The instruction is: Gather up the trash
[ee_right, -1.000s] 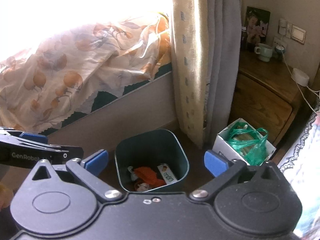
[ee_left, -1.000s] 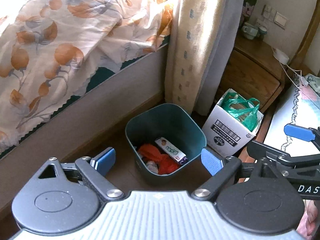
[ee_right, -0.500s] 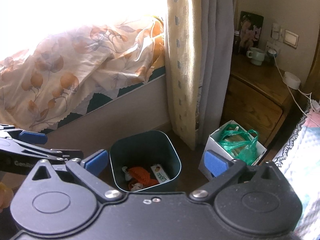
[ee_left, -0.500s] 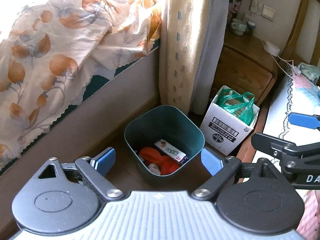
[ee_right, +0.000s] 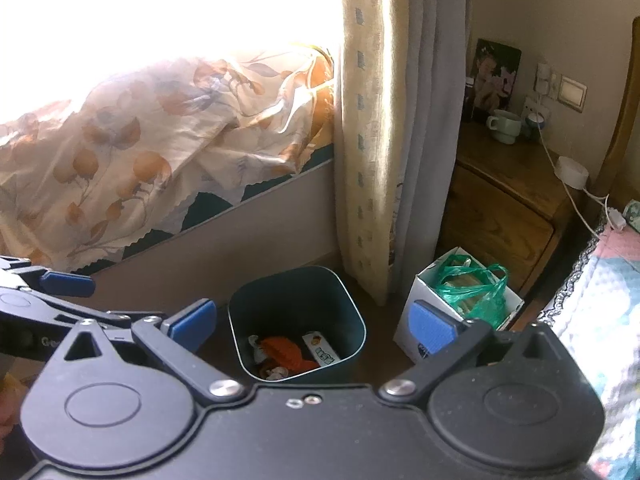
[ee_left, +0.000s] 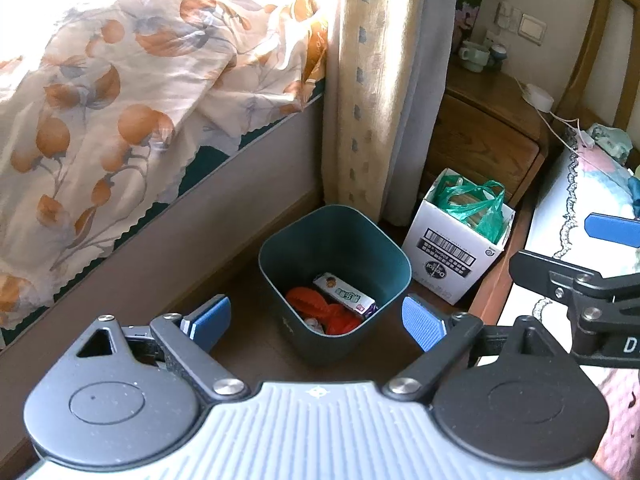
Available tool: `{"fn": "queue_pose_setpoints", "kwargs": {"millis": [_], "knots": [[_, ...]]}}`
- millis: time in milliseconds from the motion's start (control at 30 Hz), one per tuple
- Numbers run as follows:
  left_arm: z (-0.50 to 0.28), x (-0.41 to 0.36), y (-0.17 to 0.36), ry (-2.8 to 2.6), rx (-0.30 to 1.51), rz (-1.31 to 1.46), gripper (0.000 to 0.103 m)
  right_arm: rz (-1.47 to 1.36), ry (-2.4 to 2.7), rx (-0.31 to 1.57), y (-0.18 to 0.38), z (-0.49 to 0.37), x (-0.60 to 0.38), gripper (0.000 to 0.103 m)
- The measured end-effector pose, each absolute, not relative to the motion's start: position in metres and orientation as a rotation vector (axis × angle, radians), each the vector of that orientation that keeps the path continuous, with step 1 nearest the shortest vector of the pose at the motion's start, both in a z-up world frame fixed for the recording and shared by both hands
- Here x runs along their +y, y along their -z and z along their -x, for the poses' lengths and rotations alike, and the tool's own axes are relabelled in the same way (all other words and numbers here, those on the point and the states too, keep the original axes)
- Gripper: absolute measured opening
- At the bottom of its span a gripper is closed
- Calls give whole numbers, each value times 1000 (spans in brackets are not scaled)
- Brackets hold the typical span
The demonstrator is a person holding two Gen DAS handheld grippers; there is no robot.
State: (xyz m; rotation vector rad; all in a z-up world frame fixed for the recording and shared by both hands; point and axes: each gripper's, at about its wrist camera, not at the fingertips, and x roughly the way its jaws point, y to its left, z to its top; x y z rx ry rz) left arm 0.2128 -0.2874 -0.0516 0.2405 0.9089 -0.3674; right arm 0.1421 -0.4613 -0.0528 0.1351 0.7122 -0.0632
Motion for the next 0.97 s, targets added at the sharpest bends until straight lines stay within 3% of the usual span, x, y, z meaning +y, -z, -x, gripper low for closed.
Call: {"fn": "queue_pose_setpoints", "kwargs": {"millis": [967], "knots": [[-178,-263,31,375,884,-223,93,-104,78,698,38,-109,-440,103]]}}
